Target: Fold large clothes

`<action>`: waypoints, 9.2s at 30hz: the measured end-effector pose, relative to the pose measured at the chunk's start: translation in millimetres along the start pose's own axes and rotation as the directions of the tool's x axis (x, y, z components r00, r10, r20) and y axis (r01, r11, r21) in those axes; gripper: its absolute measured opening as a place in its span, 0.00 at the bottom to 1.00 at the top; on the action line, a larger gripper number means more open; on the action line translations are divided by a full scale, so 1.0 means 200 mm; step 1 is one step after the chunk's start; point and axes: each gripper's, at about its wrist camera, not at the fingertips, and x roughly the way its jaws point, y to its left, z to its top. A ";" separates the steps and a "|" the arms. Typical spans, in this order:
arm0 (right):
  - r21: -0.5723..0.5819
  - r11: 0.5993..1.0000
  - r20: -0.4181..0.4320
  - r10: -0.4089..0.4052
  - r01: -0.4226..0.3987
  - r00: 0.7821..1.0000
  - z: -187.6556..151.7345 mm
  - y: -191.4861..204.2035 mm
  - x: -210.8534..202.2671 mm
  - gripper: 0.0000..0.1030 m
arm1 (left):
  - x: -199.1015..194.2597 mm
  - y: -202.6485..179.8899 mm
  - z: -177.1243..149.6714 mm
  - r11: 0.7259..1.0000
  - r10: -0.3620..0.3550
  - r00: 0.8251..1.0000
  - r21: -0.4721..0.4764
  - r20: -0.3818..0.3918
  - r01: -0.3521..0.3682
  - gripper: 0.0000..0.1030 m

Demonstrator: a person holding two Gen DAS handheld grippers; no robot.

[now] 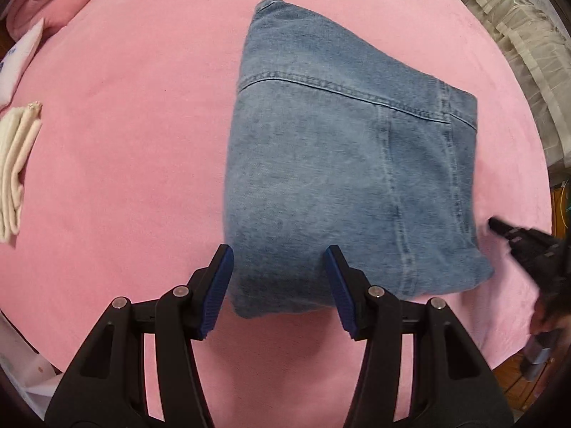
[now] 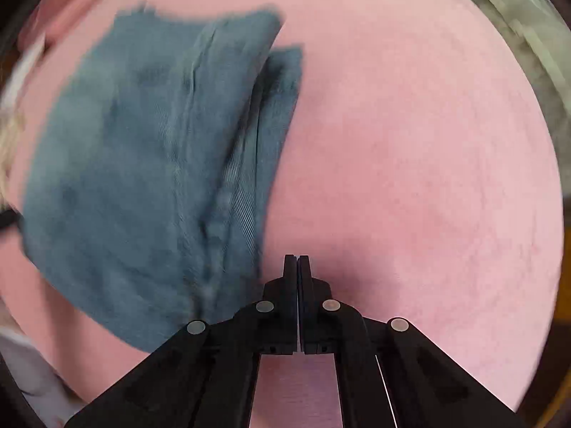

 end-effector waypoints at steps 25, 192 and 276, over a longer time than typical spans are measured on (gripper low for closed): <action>0.145 0.954 0.011 0.265 -0.264 0.964 -0.30 0.31 -0.08 0.00 | 0.07 0.13 -0.06 0.992 -0.115 0.989 -0.054 -0.094 0.110 0.06; 0.105 0.728 0.008 0.681 -0.678 0.732 -0.03 0.81 -0.59 0.20 | -0.29 1.30 -0.14 0.891 -0.304 0.946 -0.385 -0.116 0.240 0.34; 0.155 0.932 -0.103 -0.315 0.328 0.943 -1.37 0.50 -0.47 0.95 | -0.17 0.19 -1.33 0.949 0.284 0.958 0.156 -0.041 -0.274 0.91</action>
